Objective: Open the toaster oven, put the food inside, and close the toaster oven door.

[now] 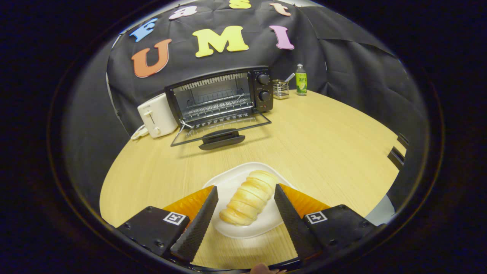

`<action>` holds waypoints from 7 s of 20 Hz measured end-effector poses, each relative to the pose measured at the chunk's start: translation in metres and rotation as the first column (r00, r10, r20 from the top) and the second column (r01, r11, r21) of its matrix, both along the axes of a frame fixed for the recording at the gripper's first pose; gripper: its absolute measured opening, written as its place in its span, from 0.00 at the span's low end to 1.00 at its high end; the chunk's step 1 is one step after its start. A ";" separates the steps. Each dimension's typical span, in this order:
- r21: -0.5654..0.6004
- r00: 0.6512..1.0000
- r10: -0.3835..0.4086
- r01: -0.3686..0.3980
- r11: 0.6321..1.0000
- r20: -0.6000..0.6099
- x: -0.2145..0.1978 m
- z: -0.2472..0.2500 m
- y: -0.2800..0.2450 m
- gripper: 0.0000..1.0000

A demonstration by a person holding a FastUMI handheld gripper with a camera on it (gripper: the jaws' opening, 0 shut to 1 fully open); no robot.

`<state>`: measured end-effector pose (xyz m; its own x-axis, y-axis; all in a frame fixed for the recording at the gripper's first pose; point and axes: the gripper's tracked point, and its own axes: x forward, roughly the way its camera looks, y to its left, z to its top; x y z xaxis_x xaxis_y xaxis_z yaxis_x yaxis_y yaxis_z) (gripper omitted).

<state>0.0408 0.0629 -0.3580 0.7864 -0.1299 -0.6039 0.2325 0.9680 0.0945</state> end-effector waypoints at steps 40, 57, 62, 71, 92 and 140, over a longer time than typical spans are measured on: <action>0.331 0.968 -0.040 -0.047 0.943 0.249 0.284 0.096 0.027 0.35; 0.224 0.957 -0.026 -0.041 0.974 0.288 0.334 0.075 0.042 0.86; 0.170 0.954 0.086 -0.139 0.976 0.286 0.274 0.091 0.062 0.96; 0.023 0.907 0.262 -0.285 0.958 0.330 0.129 0.162 0.054 1.00; -0.076 0.953 0.291 -0.297 0.952 -0.080 0.130 -0.009 0.025 1.00; -0.102 0.836 0.177 -0.144 0.984 0.519 0.146 0.298 0.023 1.00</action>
